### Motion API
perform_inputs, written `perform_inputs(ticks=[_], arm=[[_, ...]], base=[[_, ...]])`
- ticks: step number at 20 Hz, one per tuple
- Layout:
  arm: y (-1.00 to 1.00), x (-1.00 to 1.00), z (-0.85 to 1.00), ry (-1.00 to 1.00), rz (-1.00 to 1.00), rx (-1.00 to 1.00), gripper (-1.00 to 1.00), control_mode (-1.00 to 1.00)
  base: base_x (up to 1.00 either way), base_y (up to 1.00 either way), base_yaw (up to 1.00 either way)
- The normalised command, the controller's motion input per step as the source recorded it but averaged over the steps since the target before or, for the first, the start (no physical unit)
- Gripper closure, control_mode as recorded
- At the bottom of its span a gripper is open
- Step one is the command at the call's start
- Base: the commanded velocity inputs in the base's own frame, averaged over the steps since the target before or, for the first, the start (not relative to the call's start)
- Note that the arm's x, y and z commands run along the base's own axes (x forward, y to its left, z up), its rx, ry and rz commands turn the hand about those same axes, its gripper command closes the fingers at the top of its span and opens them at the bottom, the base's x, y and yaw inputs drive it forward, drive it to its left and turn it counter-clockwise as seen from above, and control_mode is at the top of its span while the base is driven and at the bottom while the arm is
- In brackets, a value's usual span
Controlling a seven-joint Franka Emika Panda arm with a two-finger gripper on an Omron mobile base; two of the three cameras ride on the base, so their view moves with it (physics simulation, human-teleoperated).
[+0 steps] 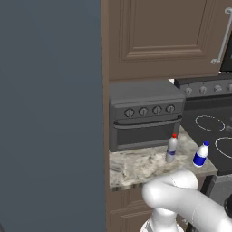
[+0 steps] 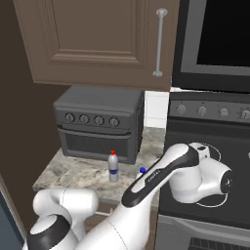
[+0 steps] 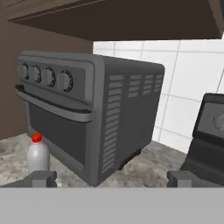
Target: Take the bottled waters from the counter and place them in the freezer to freeze. Close the freezer door after placing the bottles.
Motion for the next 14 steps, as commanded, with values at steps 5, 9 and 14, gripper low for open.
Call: perform_inputs(ticks=[5,9,14], arm=[[0.0,0.08,-0.51,0.03,0.06,0.0,-1.0,-1.0],[0.0,0.11,-0.54,0.01,0.0,0.0,-1.0,-1.0],[0.0,0.01,-0.41,0.03,0.0,0.0,-1.0,-1.0]], base=[[0.0,0.0,0.0],[0.0,0.0,0.0],[0.0,0.0,0.0]])
